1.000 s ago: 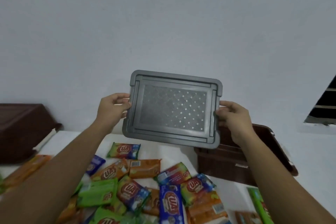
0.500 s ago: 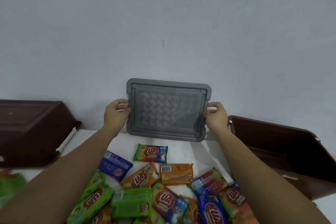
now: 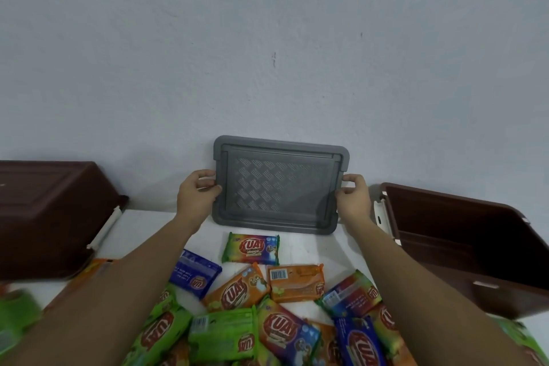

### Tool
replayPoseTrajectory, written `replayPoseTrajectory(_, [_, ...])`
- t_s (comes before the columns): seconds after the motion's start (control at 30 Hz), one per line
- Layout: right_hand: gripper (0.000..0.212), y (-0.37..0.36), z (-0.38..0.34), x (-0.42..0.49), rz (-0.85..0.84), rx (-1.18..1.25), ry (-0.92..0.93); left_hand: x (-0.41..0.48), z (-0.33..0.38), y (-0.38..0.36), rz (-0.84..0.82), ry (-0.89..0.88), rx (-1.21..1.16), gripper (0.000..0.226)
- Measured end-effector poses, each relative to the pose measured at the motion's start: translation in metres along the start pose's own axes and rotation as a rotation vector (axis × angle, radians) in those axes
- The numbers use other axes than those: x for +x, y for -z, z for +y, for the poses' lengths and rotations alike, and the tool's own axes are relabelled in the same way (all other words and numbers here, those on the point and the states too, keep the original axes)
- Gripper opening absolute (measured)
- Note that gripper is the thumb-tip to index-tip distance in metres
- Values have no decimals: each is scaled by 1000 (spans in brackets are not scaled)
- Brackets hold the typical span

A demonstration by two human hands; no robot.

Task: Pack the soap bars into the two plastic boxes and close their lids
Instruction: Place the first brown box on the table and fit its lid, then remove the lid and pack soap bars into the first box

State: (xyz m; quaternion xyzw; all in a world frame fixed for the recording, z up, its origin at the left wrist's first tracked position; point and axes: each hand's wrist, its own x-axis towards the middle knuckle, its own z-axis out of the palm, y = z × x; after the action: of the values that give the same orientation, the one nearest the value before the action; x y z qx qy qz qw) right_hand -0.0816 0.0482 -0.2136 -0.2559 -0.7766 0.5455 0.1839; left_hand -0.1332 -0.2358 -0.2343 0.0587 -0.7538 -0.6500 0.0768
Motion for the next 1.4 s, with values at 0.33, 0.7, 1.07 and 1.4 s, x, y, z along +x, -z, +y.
replayPoseTrajectory(0.33, [31,5,6,-51,-48,-474,405,-58,-16,-8,-21,-139,485,15])
replayPoseTrajectory(0.7, [43,52,65,-101,-394,-1138,-36,-103,-31,-38,-206,157,1095,69])
replayPoseTrajectory(1.07, [18,62,43,-106,-302,-802,97,-119,-8,-42,-190,164,429,66])
replayPoseTrajectory(1.4, [19,97,17,-108,-682,-641,374,-130,11,-58,-226,59,399,24])
